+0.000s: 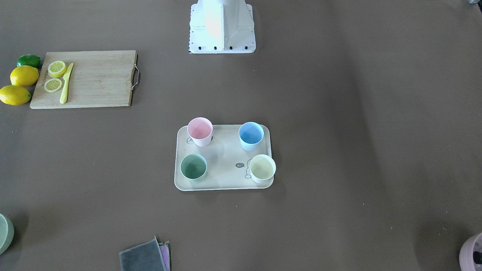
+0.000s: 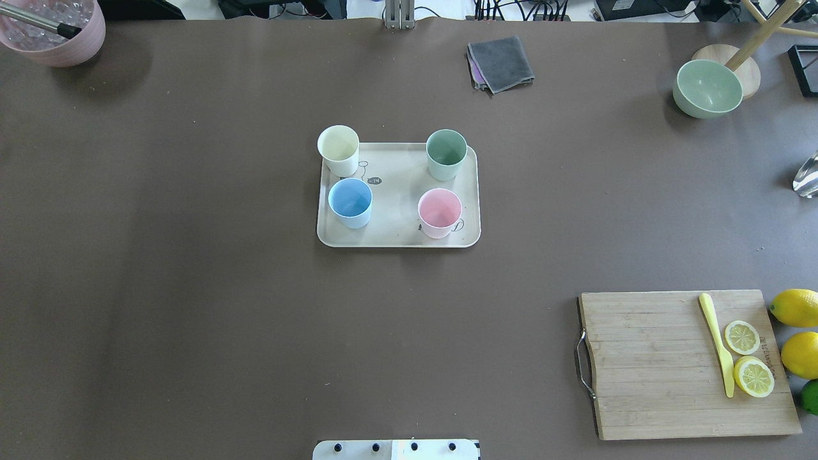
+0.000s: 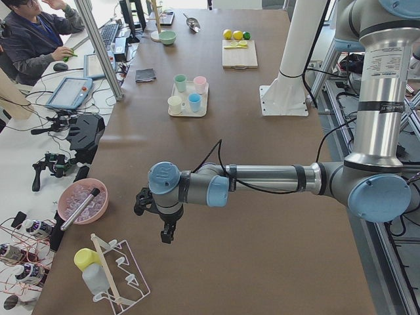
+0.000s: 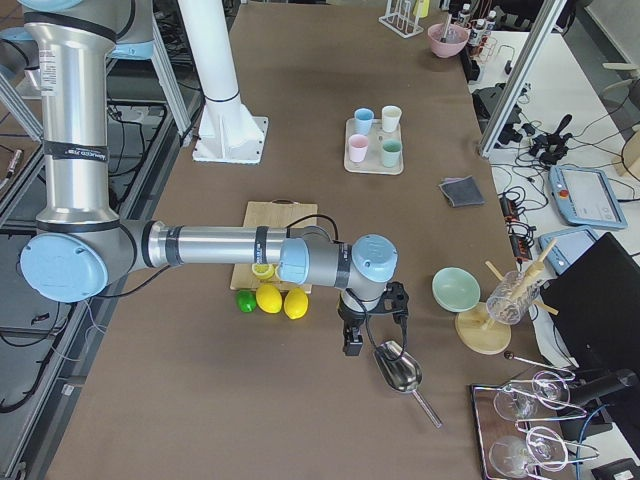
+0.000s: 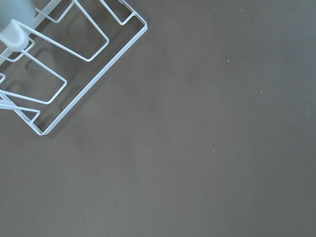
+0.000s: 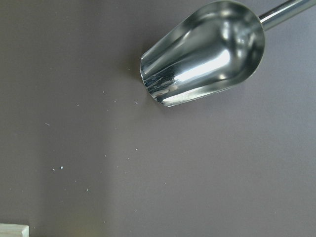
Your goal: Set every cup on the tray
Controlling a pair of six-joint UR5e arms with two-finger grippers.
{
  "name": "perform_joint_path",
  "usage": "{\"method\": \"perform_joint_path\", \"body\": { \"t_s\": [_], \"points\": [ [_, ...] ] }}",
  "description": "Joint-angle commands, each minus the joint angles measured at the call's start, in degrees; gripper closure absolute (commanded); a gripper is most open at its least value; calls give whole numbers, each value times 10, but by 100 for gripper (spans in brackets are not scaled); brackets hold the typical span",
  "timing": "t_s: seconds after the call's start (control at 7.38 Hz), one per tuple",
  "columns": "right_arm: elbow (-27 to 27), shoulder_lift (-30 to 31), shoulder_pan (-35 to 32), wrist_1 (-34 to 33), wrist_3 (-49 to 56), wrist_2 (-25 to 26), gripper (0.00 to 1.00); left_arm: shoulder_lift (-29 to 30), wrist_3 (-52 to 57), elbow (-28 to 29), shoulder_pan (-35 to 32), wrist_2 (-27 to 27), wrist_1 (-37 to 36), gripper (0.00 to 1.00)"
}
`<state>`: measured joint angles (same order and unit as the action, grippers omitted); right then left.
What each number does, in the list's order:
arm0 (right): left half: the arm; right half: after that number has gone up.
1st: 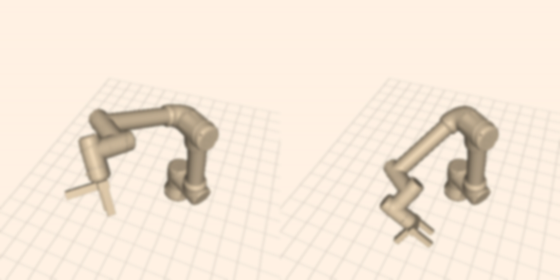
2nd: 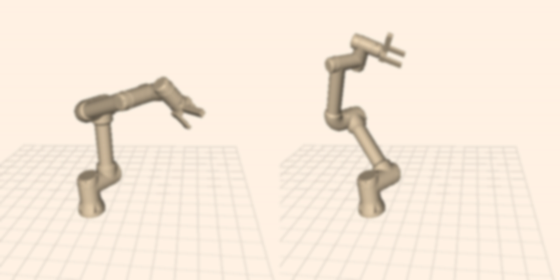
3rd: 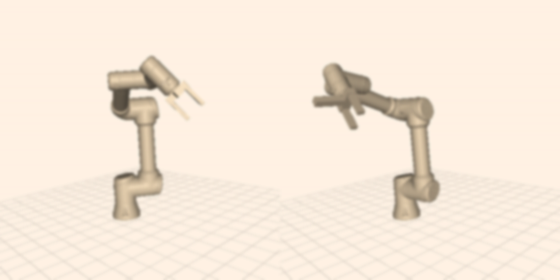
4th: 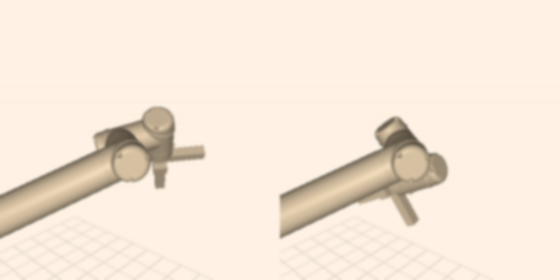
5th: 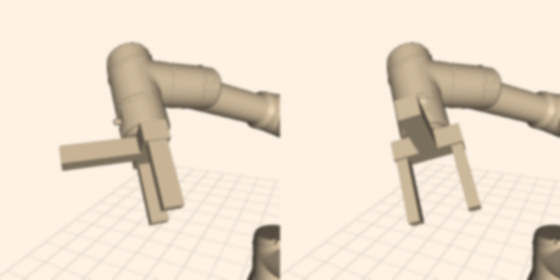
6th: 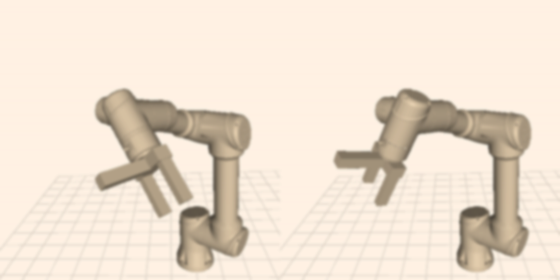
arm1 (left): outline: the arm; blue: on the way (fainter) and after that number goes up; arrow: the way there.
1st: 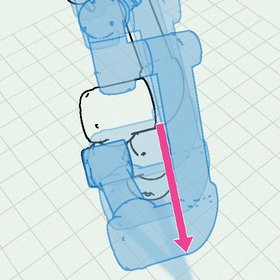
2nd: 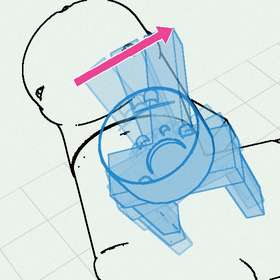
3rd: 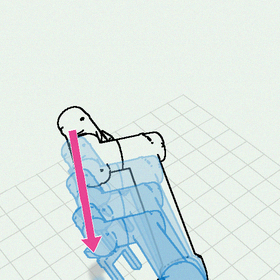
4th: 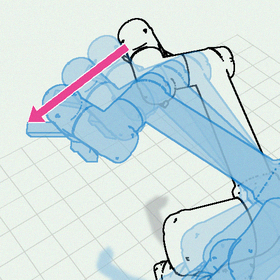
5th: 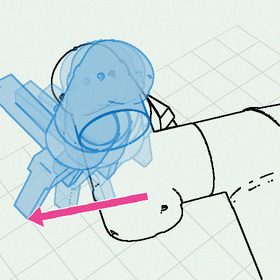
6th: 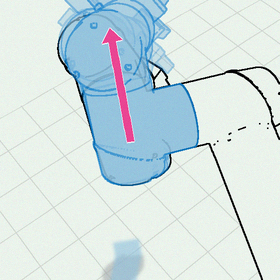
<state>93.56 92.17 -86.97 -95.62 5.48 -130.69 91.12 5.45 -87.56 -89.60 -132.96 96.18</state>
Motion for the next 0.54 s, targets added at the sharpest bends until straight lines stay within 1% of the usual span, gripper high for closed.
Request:
{"method": "perform_joint_path", "body": {
  "t_s": [0.0,0.41],
  "points": [
    [0,0,0,0,0,0,0,-1,0,-1,0,0,1,2],
    [-1,0,2,0,0,0,0,-1,0,-2,0,0,1,2]
  ]
}}
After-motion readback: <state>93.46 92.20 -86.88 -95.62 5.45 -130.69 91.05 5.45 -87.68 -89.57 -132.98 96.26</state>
